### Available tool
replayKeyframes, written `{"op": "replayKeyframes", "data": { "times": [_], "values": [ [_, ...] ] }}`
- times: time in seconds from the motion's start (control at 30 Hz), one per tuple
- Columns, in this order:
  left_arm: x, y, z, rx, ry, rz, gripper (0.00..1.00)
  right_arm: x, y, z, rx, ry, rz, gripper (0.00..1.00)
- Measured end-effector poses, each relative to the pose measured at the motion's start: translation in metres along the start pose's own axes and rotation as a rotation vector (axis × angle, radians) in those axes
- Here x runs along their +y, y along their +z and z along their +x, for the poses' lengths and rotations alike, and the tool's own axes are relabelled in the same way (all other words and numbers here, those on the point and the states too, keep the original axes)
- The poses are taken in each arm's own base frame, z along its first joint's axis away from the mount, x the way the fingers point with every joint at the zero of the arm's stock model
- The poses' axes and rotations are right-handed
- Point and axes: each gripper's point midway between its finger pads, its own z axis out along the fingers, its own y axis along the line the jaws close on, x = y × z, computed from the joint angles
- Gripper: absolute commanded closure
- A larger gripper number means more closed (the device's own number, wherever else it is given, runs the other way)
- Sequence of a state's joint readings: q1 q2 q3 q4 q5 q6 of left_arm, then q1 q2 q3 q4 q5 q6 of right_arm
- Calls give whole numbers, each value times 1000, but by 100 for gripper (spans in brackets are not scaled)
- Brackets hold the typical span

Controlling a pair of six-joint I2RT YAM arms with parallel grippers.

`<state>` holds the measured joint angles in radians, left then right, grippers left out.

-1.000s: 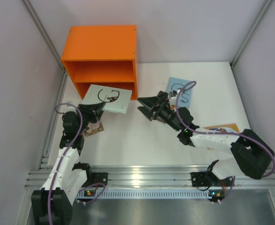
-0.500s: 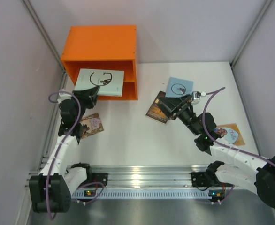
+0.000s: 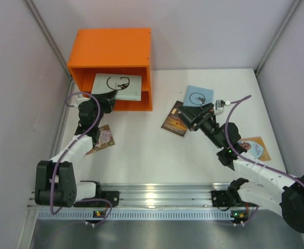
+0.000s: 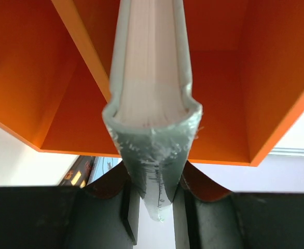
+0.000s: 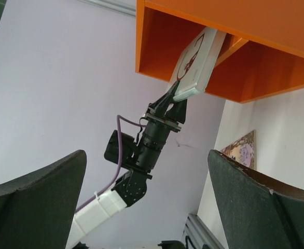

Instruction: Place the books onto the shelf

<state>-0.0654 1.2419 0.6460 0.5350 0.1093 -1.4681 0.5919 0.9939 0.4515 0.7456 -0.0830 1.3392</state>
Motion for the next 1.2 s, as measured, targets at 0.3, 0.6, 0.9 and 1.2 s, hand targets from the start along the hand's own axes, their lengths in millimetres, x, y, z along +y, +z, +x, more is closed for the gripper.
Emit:
{"op": "replayKeyframes", "data": {
  "times": [0.3,0.6,0.9,1.2],
  "values": [
    [7,31,25,47,17,11,100,-5,-2,-13,-19,-16,10,0],
    [12,42,29,57,35,4,57,-16,-4,-20,-25,-25,32,0],
    [28,38,43,97,103,-51,36,-21,-4,-18,-9,-24,44,0],
    [28,31,52,139,138,-62,39,-31,-8,-16,-4,-22,67,0]
  ]
}}
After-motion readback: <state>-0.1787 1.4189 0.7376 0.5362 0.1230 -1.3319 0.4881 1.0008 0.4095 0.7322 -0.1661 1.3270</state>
